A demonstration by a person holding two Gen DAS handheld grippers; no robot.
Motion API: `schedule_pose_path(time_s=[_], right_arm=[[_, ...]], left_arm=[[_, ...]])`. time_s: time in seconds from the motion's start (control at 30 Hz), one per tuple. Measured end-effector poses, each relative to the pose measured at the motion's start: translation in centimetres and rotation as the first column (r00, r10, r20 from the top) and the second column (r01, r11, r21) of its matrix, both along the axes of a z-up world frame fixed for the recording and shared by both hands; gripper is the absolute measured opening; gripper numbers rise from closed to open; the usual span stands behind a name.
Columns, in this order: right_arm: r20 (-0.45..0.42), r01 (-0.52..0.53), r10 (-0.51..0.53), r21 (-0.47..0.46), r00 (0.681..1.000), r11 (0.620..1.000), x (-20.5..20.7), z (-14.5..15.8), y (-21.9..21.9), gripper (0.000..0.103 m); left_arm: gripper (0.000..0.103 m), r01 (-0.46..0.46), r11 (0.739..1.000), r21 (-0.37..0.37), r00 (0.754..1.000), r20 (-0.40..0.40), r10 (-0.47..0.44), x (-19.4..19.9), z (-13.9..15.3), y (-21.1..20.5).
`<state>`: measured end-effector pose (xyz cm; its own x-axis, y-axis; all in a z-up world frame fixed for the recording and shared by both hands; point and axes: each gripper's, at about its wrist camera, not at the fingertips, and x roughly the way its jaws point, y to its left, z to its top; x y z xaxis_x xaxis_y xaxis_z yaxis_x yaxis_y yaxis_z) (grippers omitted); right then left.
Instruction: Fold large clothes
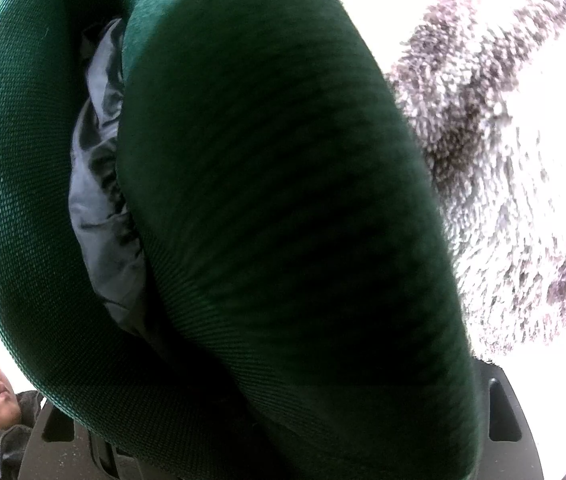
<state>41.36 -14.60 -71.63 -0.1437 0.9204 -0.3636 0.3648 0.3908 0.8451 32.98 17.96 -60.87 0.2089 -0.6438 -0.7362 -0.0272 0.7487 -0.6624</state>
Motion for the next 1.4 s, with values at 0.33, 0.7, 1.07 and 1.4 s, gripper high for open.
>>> schedule_pose_path(time_s=[0.33, 0.7, 1.07, 1.4], right_arm=[[0.056, -0.058, 0.061, -0.058, 0.997, 0.997, 1.6, 0.8, 2.7, 0.094], [0.178, 0.052, -0.05, -0.004, 0.983, 0.999, 1.6, 6.6, 2.4, 0.06], [0.313, 0.177, -0.175, 0.024, 0.933, 0.984, 11.6, 15.0, -1.8, 0.059], [0.438, 0.256, -0.194, -0.085, 0.878, 0.963, 34.1, 18.8, -8.6, 0.059]], left_arm=[[0.068, -0.04, 0.997, -0.06, 0.998, 0.047, 0.043, -0.4, 0.4, 1.8], [0.052, -0.004, 0.997, -0.082, 0.994, 0.112, 0.013, 2.4, 6.4, 2.1], [0.052, 0.134, 0.988, -0.077, 0.964, 0.243, -0.112, 18.5, 15.2, -2.1], [0.052, 0.215, 0.966, -0.146, 0.943, 0.288, -0.166, 44.0, 14.0, -7.6]])
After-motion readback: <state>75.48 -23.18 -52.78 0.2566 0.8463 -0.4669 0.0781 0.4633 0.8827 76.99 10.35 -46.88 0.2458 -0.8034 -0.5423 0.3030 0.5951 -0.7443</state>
